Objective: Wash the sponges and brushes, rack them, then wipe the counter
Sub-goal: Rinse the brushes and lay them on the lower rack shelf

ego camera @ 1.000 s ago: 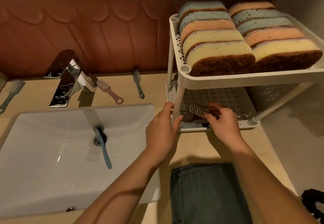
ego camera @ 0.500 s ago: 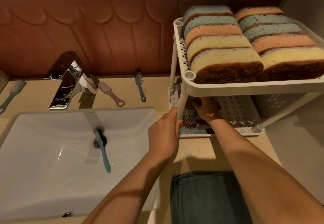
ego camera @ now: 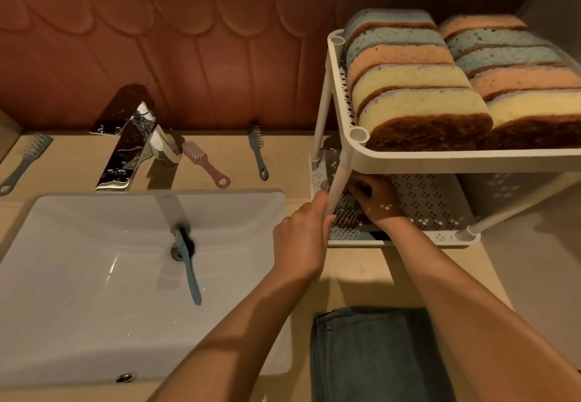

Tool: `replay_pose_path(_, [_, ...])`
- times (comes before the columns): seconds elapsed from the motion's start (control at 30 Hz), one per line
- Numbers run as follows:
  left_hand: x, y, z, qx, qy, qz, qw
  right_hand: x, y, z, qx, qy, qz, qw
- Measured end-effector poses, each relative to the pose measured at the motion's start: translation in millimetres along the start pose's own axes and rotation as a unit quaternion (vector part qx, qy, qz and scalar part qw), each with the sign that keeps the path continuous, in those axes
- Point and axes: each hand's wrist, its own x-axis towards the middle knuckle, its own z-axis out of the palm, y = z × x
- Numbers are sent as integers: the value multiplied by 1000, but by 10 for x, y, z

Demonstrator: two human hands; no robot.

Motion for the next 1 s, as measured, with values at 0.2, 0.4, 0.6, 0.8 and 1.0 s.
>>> replay_pose_path(0.2, [19,-56,-62,-66,-16,6,998,-460,-298,-196,29,8,47,998])
replay_pose_path(0.4, [-17,-255,-246,-235,-163,-87,954,-1044,-747,-241,113,-62,80,988])
replay_pose_path(0.6, [-284,-855,-485,-333,-236,-238,881,-1368,-1071,157,127,-131,59,982])
replay_pose_path(0.8, [-490,-1520,-816,-397,-205,-399,801,-1256,-1319,707,120,-163,46,978])
replay_pose_path(1.0, [-594,-2115,-1158,-443,-133,-479,746,-785,-1604,1249,83,-157,47,983])
